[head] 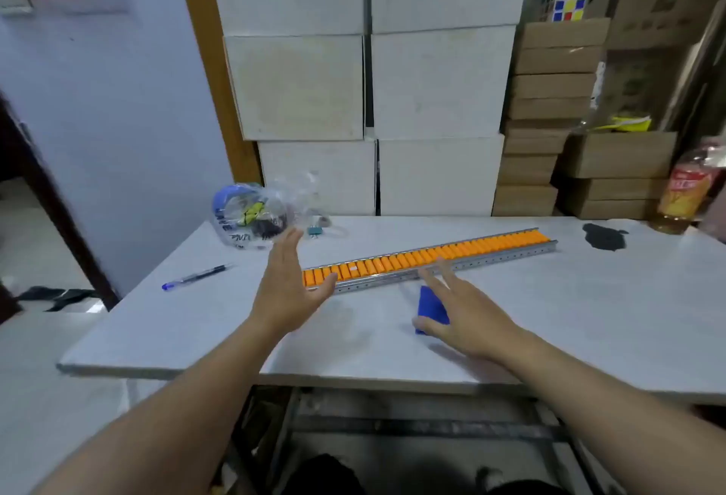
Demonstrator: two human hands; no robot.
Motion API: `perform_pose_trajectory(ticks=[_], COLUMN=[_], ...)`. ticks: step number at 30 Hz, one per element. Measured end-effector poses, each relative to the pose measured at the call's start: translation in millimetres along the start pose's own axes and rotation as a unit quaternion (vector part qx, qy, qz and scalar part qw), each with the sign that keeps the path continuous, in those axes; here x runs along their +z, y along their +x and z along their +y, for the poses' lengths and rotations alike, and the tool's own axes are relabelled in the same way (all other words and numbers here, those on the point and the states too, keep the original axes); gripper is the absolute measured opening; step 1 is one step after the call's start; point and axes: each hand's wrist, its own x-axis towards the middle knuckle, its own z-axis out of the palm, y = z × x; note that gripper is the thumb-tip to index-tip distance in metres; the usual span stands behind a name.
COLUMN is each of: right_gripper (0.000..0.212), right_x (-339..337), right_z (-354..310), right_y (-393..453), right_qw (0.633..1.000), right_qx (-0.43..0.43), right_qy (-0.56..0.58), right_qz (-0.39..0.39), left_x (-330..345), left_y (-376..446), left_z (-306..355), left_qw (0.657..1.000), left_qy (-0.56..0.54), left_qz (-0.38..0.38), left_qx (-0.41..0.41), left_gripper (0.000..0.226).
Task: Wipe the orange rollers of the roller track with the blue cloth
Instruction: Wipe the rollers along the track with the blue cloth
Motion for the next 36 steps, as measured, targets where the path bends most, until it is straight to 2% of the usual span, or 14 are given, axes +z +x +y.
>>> perform_pose_trajectory(ticks=[2, 4, 7, 10, 12, 13, 15, 18, 22, 25, 27, 29, 32, 36], right_gripper=[0.096, 0.098, 0.072, 0.050, 0.031, 0.021, 0.026, 0.018, 0.018, 0.022, 0.029, 0.029, 0.027, 0.032], right_x=[14.3, 27.0, 34.1, 37.0, 33.0, 29.9, 20.8, -2.5, -25.3, -37.1, -45.5, -50.9, -47.5, -33.7], right_z=[16.8, 31.4, 38.2, 41.3, 38.1, 34.8, 30.4, 31.9, 48.1, 71.6, 96.4, 124.3, 167.7, 202.9], right_y=[-0.6, -3.8, -0.3, 1.9, 4.3, 5.9, 12.0, 29.4, 60.8, 87.4, 102.9, 111.6, 117.4, 124.8], right_qw=[0.997, 0.995, 0.996, 0.995, 0.987, 0.976, 0.931, 0.823, 0.763, 0.722, 0.740, 0.779, 0.831, 0.863], right_qx=[0.038, 0.052, 0.053, 0.062, 0.089, 0.103, 0.136, 0.198, 0.212, 0.249, 0.287, 0.297, 0.307, 0.355], right_qy=[0.005, 0.011, 0.054, 0.073, 0.122, 0.172, 0.285, 0.468, 0.543, 0.545, 0.455, 0.351, 0.232, 0.118], right_qz=[-0.065, -0.087, -0.042, -0.007, 0.045, 0.083, 0.181, 0.255, 0.279, 0.347, 0.404, 0.426, 0.403, 0.340], left_x=[9.1, 16.8, 24.8, 28.6, 32.0, 32.5, 35.3, 39.5, 43.1, 44.1, 44.8, 45.0, 44.9, 43.9], left_y=[1.2, 0.2, 6.9, 12.2, 15.2, 17.6, 21.7, 24.3, 21.5, 21.9, 22.8, 22.8, 23.7, 25.7], left_z=[-14.9, -34.5, -52.6, -59.5, -60.5, -60.6, -62.8, -64.7, -67.2, -68.9, -69.4, -69.7, -71.2, -75.0], left_qw=[0.998, 0.992, 0.983, 0.979, 0.979, 0.978, 0.977, 0.980, 0.982, 0.982, 0.982, 0.982, 0.981, 0.975], left_qy=[-0.003, -0.008, -0.011, -0.043, -0.036, -0.035, -0.041, -0.033, -0.025, -0.029, -0.028, -0.027, -0.032, -0.064], left_qz=[-0.041, -0.077, -0.109, -0.134, -0.147, -0.147, -0.138, -0.120, -0.108, -0.098, -0.096, -0.095, -0.096, -0.100], left_qx=[-0.046, -0.101, -0.150, -0.146, -0.136, -0.142, -0.156, -0.157, -0.155, -0.159, -0.160, -0.159, -0.165, -0.187], left_gripper=[0.096, 0.103, 0.113, 0.105, 0.106, 0.108, 0.110, 0.109, 0.104, 0.101, 0.100, 0.099, 0.095, 0.086])
